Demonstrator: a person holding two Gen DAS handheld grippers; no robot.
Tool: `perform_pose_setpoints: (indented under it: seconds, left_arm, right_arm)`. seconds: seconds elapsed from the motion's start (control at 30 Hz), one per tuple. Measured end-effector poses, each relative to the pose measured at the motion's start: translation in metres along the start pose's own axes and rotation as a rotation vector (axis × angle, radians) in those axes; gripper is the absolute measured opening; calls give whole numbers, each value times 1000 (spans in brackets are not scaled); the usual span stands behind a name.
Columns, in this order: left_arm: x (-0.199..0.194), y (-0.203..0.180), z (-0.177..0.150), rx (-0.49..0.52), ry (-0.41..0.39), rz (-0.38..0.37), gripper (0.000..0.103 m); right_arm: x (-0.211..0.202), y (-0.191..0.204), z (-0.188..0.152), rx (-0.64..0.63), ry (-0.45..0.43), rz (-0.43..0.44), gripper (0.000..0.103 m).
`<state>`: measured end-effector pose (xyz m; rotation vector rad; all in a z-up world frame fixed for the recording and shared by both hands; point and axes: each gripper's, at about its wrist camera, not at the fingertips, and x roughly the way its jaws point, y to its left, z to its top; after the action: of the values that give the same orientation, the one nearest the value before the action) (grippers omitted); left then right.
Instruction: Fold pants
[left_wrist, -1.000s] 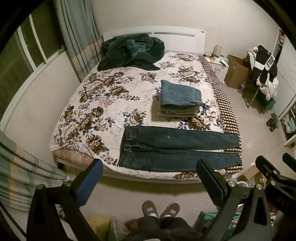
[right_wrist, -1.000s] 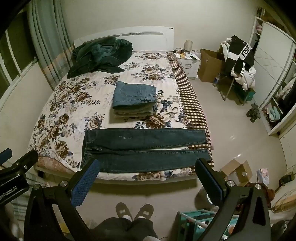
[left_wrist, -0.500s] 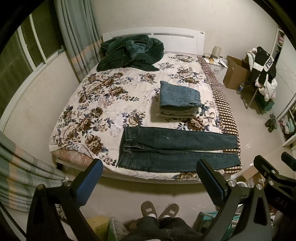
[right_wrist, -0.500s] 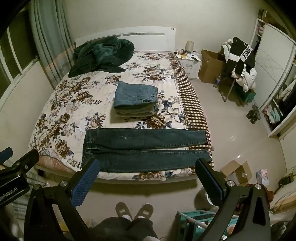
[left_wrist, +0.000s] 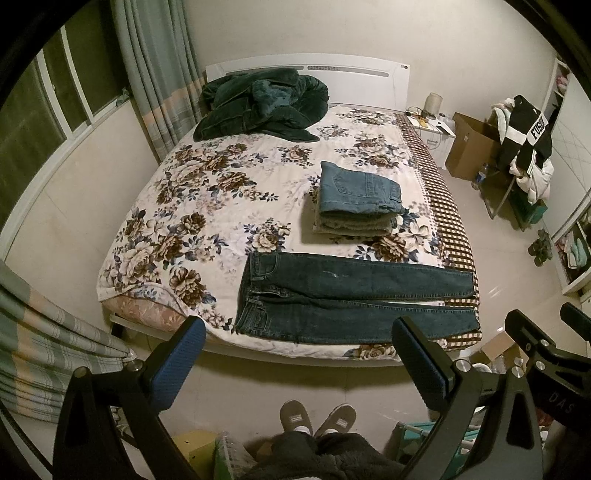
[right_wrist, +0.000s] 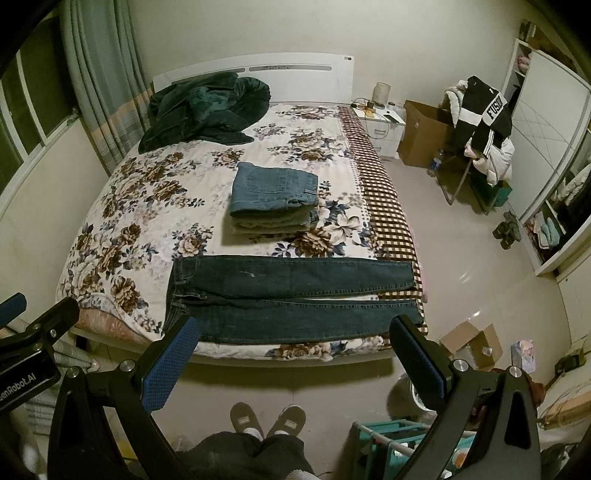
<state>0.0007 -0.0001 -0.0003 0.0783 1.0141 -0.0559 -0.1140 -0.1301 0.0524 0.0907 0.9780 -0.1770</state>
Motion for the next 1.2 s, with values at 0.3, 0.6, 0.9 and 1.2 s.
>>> perform_pose_setpoints:
  seconds: [0.3,0.6,0.9,1.2]
  left_arm:
    - [0,1,0,-3,0,-2,103]
    - [0,1,0,-5,-1,-5,103]
    - [0,1,0,-4,-1,-7,103]
    - [0,2,0,-5,-1,-7,103]
  right_arm:
    - [1,2,1,-2,0,-1,103]
    - [0,2,1,-3,1,-2,103]
    - [-1,2,1,-2,1,-3,103]
    - [-3,1,0,-1,3,-3,103]
